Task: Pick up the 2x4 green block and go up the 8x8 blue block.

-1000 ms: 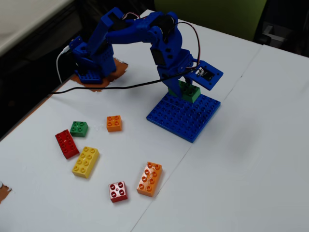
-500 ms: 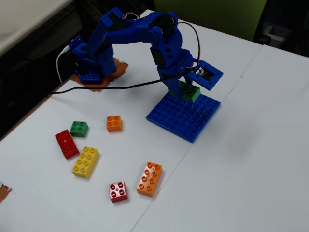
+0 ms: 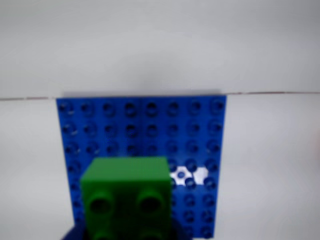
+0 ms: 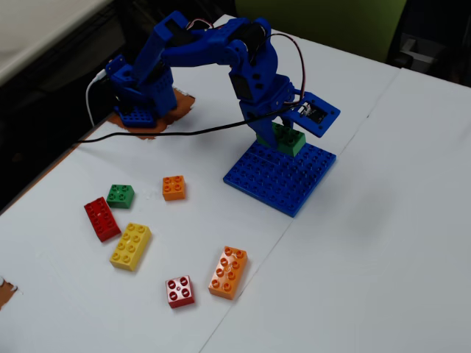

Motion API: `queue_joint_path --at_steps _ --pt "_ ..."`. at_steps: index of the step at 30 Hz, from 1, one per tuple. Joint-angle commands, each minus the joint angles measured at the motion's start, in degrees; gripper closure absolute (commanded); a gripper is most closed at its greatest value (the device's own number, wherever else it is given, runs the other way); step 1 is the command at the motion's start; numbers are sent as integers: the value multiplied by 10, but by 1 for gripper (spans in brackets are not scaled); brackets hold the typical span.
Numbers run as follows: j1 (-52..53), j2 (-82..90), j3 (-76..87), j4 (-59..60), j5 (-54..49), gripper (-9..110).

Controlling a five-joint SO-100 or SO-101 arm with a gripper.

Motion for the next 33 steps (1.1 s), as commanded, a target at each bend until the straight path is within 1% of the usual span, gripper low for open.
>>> queue_joint_path --at_steps 1,33 --pt "-5 11 -25 -8 -4 101" --pt "-4 32 -26 2 -2 101"
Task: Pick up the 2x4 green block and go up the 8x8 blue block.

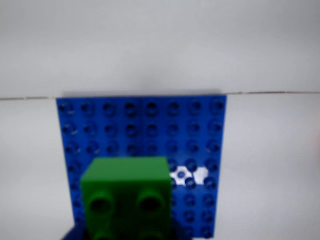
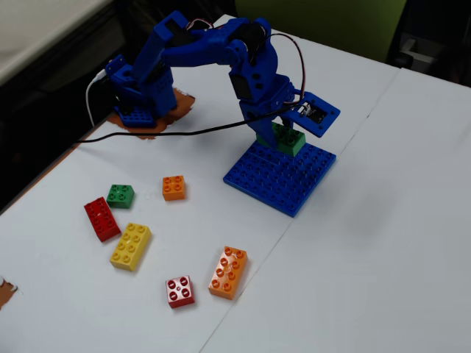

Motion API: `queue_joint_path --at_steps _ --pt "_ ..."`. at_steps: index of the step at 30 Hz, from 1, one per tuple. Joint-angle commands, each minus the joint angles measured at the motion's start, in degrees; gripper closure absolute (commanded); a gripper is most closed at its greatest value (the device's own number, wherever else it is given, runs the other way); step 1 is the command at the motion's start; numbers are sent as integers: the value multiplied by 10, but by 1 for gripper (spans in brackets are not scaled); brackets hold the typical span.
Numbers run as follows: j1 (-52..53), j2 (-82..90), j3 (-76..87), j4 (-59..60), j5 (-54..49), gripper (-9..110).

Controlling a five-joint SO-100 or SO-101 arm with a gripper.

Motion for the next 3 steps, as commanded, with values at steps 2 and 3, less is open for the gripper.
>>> queue_joint_path --at_steps 2,3 --pt "-4 33 -27 2 0 101" --pt "-4 34 -27 3 0 101"
